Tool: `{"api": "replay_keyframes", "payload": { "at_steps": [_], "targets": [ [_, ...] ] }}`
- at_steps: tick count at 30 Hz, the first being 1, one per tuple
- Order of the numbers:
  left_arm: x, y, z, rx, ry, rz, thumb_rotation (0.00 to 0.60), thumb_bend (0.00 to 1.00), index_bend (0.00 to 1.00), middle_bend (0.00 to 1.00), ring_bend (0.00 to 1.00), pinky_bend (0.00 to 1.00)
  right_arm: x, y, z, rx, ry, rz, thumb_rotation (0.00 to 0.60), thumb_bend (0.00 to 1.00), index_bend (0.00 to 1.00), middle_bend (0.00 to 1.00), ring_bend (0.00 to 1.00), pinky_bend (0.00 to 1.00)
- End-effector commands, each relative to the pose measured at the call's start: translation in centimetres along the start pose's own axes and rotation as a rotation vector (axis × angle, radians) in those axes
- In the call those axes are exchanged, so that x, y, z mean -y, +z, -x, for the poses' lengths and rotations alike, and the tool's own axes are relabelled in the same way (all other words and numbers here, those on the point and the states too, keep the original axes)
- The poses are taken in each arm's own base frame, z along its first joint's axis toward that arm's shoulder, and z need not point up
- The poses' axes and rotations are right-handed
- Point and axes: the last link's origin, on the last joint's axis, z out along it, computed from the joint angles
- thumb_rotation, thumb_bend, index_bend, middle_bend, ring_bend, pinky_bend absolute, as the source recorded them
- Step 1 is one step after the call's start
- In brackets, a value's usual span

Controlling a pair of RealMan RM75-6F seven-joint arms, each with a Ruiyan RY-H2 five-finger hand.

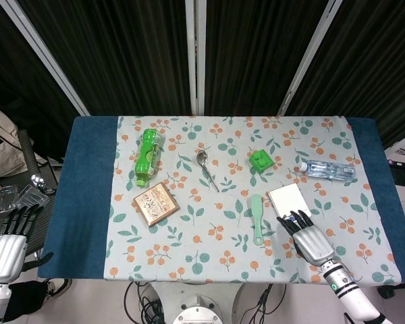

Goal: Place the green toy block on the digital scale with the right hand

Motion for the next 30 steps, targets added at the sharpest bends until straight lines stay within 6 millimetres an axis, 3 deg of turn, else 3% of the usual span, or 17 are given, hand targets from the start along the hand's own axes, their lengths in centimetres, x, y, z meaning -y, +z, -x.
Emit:
{"api": "replay_keyframes", "payload": {
  "at_steps": [1,9,18,19,23,27,30],
  "targets": [
    [0.0,0.0,0.0,0.000,0.001,0.000,0.600,0.05,0.03,0.03,0.00,0.00,-0.1,0.0,0.2,0.006,0.000,0.003,0.600,0.88,0.00,0.23,0.00,0.00],
    [0.1,0.0,-0.3,-0.009,0.000,-0.001,0.600,0.05,0.03,0.03,0.00,0.00,0.0,-0.2,-0.5,-0.032,0.010,-0.007,0.600,0.88,0.00,0.23,0.00,0.00],
    [0.0,0.1,-0.4,-0.014,0.000,0.002,0.600,0.05,0.03,0.03,0.00,0.00,-0.6,-0.9,-4.2,-0.190,0.048,-0.014,0.600,0.85,0.00,0.17,0.00,0.00],
    [0.0,0.1,-0.4,-0.015,0.000,0.003,0.600,0.05,0.03,0.03,0.00,0.00,-0.7,-0.8,-4.8,-0.209,0.051,-0.014,0.600,0.83,0.00,0.15,0.00,0.00],
    [-0.1,0.1,-0.6,-0.021,0.002,0.008,0.600,0.05,0.03,0.03,0.00,0.00,-0.8,0.6,-7.3,-0.283,0.049,-0.004,0.600,0.59,0.00,0.03,0.00,0.00],
    [-0.1,0.1,-0.9,-0.031,0.002,0.011,0.600,0.05,0.03,0.03,0.00,0.00,-0.7,3.7,-10.4,-0.308,0.035,0.034,0.600,0.36,0.00,0.00,0.00,0.00],
    [-0.1,0.1,-1.1,-0.037,0.000,0.011,0.600,0.05,0.03,0.03,0.00,0.00,-1.0,7.0,-12.4,-0.301,-0.017,0.095,0.600,0.32,0.00,0.00,0.00,0.00]
  ]
}}
